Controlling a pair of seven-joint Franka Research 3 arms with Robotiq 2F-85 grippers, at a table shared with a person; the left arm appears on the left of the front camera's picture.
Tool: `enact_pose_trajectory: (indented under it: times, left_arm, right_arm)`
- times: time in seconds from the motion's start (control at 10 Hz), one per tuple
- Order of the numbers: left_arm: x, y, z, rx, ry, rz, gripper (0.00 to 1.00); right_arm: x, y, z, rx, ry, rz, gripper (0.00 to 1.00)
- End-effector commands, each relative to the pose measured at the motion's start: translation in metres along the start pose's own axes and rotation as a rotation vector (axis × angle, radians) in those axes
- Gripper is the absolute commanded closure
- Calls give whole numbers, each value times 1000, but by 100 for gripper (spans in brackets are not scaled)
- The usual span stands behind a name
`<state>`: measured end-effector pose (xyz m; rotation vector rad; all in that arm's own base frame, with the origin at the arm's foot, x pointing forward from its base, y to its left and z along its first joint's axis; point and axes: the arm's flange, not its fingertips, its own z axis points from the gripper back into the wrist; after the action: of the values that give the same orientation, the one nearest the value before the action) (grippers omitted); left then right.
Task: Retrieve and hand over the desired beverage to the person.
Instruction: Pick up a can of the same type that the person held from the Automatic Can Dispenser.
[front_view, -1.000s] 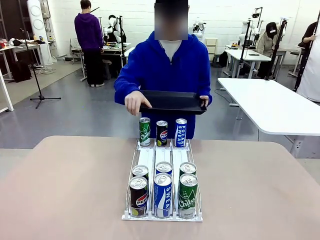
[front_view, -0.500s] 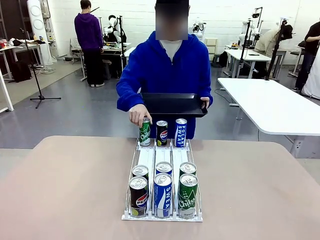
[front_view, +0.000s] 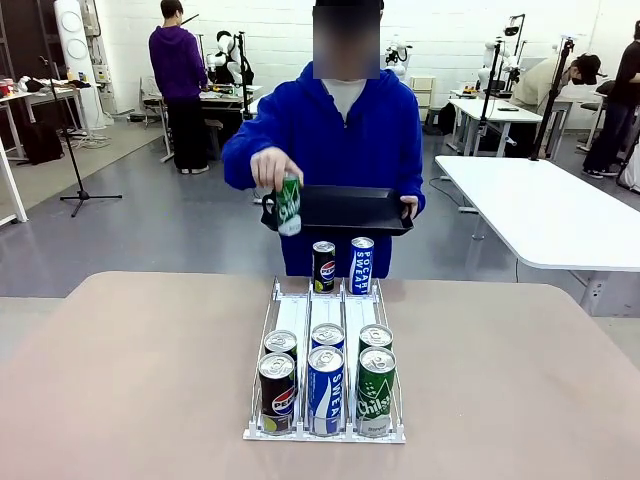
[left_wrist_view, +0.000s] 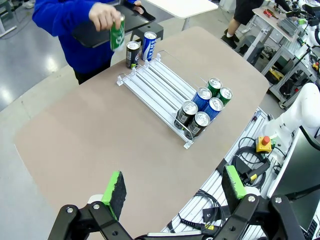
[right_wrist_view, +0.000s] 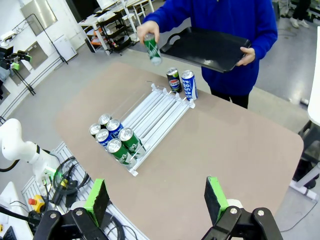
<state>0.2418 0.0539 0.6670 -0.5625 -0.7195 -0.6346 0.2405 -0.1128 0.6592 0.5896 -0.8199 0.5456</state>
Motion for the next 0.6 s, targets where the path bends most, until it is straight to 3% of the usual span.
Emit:
enact_pose_trajectory:
  times: [0.0, 0.5]
  left_arm:
    - [1, 1, 0, -16, -5, -13, 0]
    - [1, 1, 0, -16, -5, -13, 0]
  right_arm:
    - [1, 0, -1, 29, -13, 9, 0]
    - [1, 0, -1, 29, -13, 9, 0]
